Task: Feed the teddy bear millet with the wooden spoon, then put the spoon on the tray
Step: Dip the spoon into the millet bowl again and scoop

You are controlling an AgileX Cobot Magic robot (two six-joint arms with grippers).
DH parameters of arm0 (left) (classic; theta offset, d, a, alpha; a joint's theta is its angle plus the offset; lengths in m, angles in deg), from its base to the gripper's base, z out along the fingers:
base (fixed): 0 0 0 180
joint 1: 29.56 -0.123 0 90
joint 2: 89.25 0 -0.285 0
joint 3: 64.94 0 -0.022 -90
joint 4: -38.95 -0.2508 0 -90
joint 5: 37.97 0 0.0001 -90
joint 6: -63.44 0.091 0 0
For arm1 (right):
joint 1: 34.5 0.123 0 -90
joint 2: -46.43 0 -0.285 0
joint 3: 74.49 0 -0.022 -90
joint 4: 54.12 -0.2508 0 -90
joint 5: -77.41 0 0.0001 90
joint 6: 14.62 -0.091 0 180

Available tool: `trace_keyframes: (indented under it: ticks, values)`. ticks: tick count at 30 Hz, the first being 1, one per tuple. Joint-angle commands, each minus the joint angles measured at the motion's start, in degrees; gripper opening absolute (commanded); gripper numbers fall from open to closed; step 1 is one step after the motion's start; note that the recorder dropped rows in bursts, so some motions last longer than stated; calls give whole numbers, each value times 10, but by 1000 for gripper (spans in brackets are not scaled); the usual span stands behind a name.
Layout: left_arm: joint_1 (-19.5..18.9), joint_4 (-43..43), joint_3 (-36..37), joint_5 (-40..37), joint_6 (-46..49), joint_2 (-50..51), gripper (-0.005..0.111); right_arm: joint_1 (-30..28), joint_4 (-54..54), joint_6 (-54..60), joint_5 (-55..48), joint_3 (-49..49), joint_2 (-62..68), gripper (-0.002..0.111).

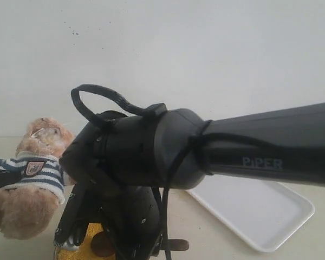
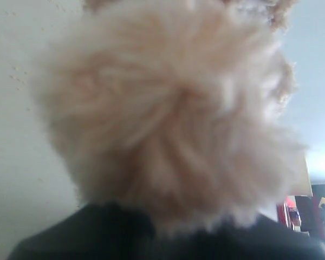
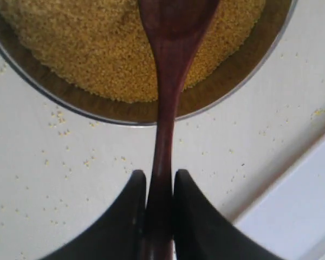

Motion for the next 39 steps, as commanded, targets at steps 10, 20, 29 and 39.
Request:
trace_keyframes:
  ticks: [10, 20, 29, 39]
  values:
    - [0, 14, 0, -17, 11, 0, 4, 4, -66, 19, 48, 2, 2, 0]
    - [0, 14, 0, -17, 11, 0, 4, -56, -112, 38, 45, 1, -36, 0]
    - [0, 12, 0, -13, 11, 0, 4, -110, -213, 79, 31, -2, -52, 0]
    - [0, 6, 0, -23, 11, 0, 4, -110, -205, 87, -17, -14, -62, 0]
